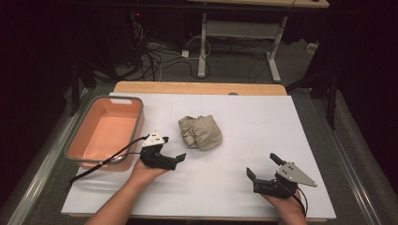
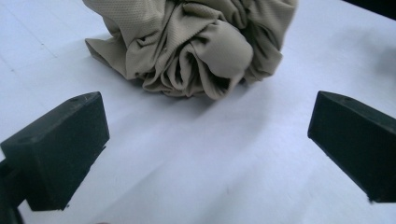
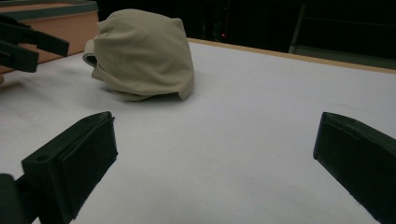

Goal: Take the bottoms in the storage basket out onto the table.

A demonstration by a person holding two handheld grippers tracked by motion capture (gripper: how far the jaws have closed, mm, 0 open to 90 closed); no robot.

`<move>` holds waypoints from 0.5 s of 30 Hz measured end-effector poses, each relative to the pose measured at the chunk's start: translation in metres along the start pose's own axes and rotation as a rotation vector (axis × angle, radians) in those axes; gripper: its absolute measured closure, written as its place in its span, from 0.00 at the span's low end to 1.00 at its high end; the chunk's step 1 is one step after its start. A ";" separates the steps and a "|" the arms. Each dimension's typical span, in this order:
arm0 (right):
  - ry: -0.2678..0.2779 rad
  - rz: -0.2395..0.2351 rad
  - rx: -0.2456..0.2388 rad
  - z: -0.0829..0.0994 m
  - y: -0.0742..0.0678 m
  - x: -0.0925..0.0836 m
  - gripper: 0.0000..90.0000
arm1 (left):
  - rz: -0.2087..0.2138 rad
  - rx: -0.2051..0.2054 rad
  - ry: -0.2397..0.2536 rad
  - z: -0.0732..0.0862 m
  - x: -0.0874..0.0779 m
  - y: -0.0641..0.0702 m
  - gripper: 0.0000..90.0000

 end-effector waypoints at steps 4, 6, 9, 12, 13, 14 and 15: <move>0.013 -0.001 0.000 0.000 -0.002 -0.003 0.00 | -0.001 0.023 0.021 0.012 -0.017 0.006 0.00; 0.014 -0.001 0.002 0.000 -0.003 -0.004 0.00 | 0.003 0.025 0.027 0.018 -0.025 0.008 0.00; 0.023 0.000 0.004 0.000 -0.004 -0.007 0.00 | -0.004 0.047 0.041 0.026 -0.037 0.011 0.00; 0.032 0.005 0.007 0.000 -0.006 -0.012 0.00 | 0.008 0.040 0.065 0.034 -0.049 0.014 0.00; 0.033 0.011 0.005 0.000 -0.006 -0.014 0.00 | 0.004 0.048 0.071 0.038 -0.051 0.016 0.00; 0.035 0.017 0.007 0.000 -0.007 -0.017 0.00 | 0.005 0.054 0.085 0.041 -0.053 0.017 0.00; 0.041 0.021 0.012 0.000 -0.008 -0.020 0.00 | 0.002 0.072 0.097 0.042 -0.055 0.019 0.00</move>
Point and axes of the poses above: each handheld gripper's, and its own axes: x roughly forward along the jaws, z roughly out of its underside, y roughly to its right, the point moved 2 cm from there along x, roughly forward along the jaws, and after that the axes turned 7 degrees about -x, right-handed, at the moved point
